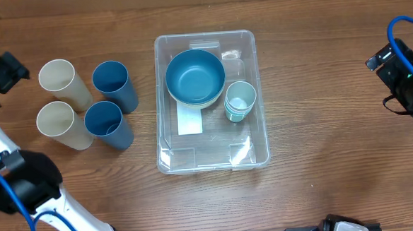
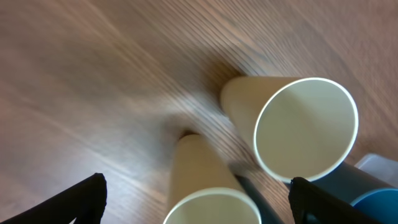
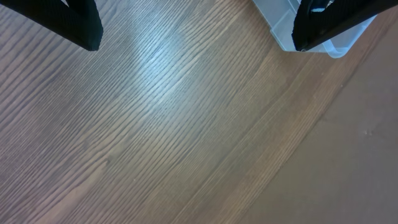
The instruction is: Pack container
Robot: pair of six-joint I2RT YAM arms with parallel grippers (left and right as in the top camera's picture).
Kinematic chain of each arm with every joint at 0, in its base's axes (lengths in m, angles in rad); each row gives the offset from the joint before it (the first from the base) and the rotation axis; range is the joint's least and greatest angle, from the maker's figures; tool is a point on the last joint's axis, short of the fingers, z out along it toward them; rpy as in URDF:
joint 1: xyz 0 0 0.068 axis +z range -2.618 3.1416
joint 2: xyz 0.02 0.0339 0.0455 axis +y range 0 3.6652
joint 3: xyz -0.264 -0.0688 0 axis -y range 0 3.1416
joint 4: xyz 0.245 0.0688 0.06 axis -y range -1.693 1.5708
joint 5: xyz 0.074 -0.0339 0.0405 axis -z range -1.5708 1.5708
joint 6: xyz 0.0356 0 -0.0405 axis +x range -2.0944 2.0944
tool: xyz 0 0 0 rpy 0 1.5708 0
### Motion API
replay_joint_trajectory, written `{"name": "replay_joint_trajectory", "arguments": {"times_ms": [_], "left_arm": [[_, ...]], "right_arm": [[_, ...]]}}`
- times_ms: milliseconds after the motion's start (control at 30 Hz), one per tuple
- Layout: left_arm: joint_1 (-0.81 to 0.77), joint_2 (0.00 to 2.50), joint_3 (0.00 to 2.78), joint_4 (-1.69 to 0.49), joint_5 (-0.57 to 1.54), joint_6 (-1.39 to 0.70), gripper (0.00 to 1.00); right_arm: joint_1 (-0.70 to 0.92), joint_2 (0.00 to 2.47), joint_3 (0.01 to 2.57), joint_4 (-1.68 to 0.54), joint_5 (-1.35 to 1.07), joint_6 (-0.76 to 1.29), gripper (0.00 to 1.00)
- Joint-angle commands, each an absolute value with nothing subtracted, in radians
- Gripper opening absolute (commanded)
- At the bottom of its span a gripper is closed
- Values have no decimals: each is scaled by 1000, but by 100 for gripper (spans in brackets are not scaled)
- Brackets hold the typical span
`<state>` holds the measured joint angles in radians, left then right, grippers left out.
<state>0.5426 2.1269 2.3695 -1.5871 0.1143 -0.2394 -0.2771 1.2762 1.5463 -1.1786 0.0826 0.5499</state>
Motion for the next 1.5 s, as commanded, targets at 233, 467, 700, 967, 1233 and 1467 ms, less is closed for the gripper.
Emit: {"name": "replay_joint_trajectory", "arguments": {"times_ms": [233, 467, 700, 967, 1233, 1467], "left_arm": [[448, 2344, 2362, -1521, 149, -172, 4], [484, 2275, 2656, -1628, 139, -211, 4], [143, 1850, 2795, -1690, 185, -145, 4], [-410, 1608, 2123, -1686, 80, -154, 4], [-571, 1686, 1649, -1347, -19, -162, 4], [-578, 1848, 1546, -1137, -85, -203, 4]], "right_arm": [[-282, 1270, 1553, -1175, 88, 554, 100], [-282, 1270, 1553, -1175, 88, 554, 100], [-282, 1270, 1553, -1175, 88, 554, 100], [-282, 1270, 1553, -1175, 88, 554, 100], [-282, 1270, 1553, -1175, 88, 554, 100], [-282, 1270, 1553, -1175, 88, 554, 100]]}}
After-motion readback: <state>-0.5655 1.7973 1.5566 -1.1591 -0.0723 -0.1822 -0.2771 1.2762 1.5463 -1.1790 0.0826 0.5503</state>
